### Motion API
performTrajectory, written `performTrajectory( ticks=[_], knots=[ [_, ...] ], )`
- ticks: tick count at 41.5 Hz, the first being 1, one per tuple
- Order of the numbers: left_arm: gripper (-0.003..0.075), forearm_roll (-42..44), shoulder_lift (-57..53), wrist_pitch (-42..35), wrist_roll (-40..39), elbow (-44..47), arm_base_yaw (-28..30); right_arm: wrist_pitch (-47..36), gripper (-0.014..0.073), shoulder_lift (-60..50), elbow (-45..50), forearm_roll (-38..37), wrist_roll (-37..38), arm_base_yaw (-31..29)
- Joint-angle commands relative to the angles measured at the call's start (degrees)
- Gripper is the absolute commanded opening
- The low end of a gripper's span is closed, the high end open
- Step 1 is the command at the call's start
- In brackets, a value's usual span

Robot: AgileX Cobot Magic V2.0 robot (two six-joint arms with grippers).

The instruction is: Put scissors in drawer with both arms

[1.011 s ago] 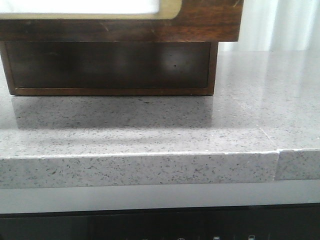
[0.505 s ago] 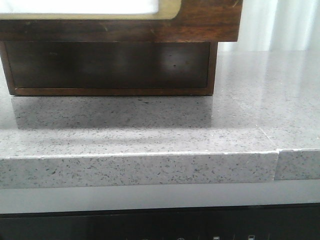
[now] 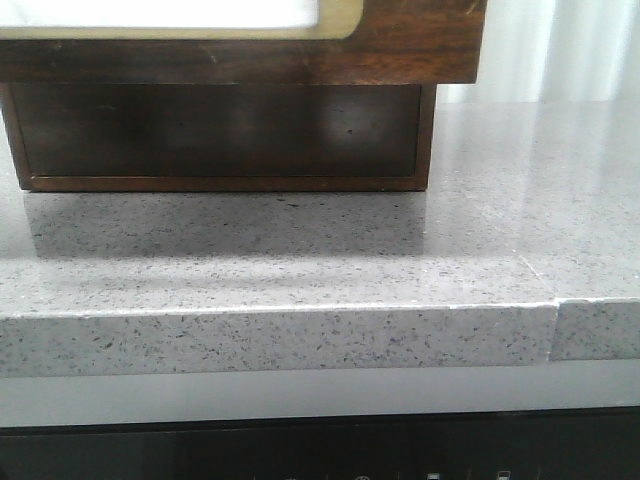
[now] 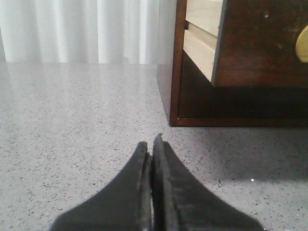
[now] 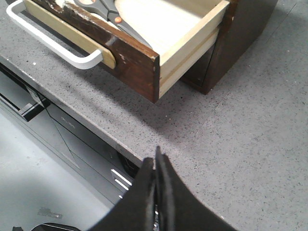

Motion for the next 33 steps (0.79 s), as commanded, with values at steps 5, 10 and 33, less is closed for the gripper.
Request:
performTrajectory(
  ticks=[5, 10, 33],
  knots=[
    [-0.002, -0.5, -1.1, -4.9, -0.2, 1.4, -0.4, -3.8, -0.0069, 0.1, -1.3, -0.1, -0.2, -0.2],
    [-0.002, -0.5, -1.1, -4.9, -0.6, 1.4, -0.4, -3.8, -0.0069, 0.1, -1.3, -0.1, -0.2, -0.2],
    [-0.002, -0.5, -1.1, -4.9, -0.2, 1.4, -0.4, -10.2, -0.0069, -5.5, 5.4, -2.1, -1.3, -6.5]
  ],
)
